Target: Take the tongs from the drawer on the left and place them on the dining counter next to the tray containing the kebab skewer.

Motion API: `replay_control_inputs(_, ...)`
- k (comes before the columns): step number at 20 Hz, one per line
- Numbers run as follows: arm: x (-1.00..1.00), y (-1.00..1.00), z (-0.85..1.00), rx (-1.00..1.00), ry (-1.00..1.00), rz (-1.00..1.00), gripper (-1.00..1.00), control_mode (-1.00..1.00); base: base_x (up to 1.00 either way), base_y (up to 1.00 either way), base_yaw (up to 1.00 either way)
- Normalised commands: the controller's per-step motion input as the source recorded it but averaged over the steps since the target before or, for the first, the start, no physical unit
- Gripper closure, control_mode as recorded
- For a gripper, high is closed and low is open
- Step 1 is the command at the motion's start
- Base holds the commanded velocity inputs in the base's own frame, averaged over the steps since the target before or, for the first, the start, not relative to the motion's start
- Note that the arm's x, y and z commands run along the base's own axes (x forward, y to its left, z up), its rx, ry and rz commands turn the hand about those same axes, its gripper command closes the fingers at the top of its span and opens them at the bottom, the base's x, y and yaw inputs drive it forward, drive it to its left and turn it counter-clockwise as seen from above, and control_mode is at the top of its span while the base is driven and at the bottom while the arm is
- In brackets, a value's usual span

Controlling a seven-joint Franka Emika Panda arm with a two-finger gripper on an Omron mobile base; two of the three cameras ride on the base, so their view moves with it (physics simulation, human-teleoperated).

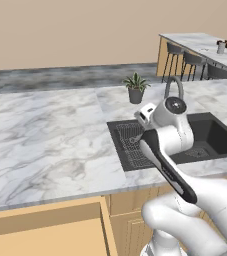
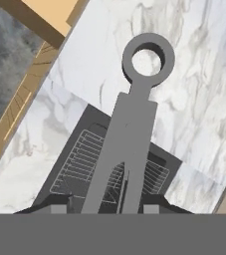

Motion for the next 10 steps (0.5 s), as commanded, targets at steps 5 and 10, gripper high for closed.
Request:
replay_control_inputs(5, 0.0, -0.19, 0.12, 0.0, 0.0, -0.1, 1.0, -1.0, 0.0, 0.0, 0.0)
replay_control_inputs(10, 0.0, -0.13, 0.04, 0.0, 0.0, -0.14, 1.0, -1.0, 0.0, 0.0, 0.0)
